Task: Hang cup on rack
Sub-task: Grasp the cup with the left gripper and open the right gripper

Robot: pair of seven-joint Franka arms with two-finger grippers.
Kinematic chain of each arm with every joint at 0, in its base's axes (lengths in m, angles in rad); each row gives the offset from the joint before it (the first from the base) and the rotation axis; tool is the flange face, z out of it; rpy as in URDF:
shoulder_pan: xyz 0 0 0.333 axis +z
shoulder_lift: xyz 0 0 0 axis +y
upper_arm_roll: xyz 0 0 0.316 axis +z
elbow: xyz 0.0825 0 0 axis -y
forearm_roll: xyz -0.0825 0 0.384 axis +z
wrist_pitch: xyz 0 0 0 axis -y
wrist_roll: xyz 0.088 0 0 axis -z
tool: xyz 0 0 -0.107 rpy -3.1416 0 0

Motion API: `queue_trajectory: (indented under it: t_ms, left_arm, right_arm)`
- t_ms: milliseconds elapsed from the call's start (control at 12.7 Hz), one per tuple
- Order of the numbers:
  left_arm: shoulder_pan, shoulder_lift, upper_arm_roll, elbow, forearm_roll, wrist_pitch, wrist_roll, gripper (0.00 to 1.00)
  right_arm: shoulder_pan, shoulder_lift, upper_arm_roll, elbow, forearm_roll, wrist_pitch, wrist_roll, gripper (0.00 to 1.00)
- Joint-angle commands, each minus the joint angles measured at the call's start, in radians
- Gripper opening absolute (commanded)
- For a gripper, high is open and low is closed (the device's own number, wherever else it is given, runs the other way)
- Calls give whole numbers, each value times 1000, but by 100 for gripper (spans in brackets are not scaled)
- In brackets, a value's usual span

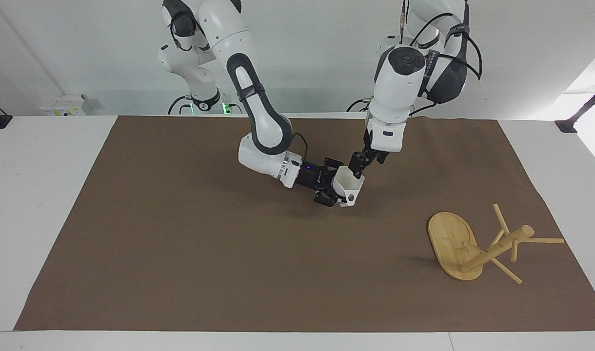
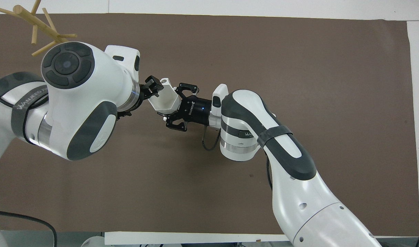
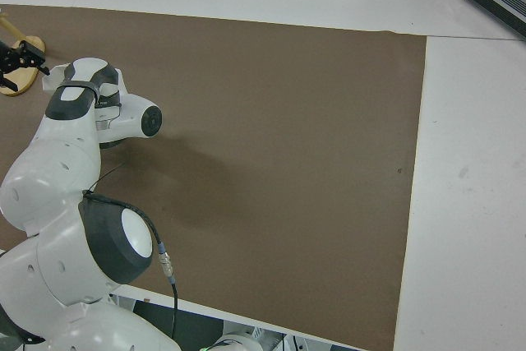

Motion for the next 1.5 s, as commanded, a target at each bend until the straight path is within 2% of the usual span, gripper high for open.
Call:
queue_trajectory:
  t_ms: [0,79,158,316,395,789,868,947,1026,1263,1421]
  left_arm:
    - [-12,11,6,-19,-51,43,-41,90]
    - [-12,11,6,-29,-66,56,-41,85]
    - [-13,14,6,-36,-68,65,-41,69]
    - [-24,16,6,-38,-77,63,-39,6]
    - [-27,14,6,-45,-79,63,-39,0]
    - [-25,13,6,-47,-89,57,-39,0]
    - [-25,13,6,-46,-89,60,-36,0]
    - [-25,14,6,-44,-88,71,-27,0]
    - [-25,16,7,-41,-85,80,-10,0]
    - [-24,34,12,-4,-69,83,-7,0]
    - [-16,37,12,7,-68,89,-12,0]
  right_arm:
    - [1,-8,1,-4,29,11,-27,18]
    - [1,-7,1,-3,29,11,-25,18]
    - [1,-8,1,-3,29,11,-25,18]
    - [1,-7,1,-3,29,19,-25,19]
    - [1,-7,1,-3,29,19,-25,19]
    - [1,-7,1,-3,28,19,-25,21]
    - [1,-7,1,-3,28,19,-27,29]
    - [0,-7,1,-3,31,14,-25,72]
    - [-11,-8,1,-4,29,5,-27,100]
    - [-66,-14,0,-16,16,-68,-30,100]
    - [-146,-31,-2,-53,-30,-180,-39,100]
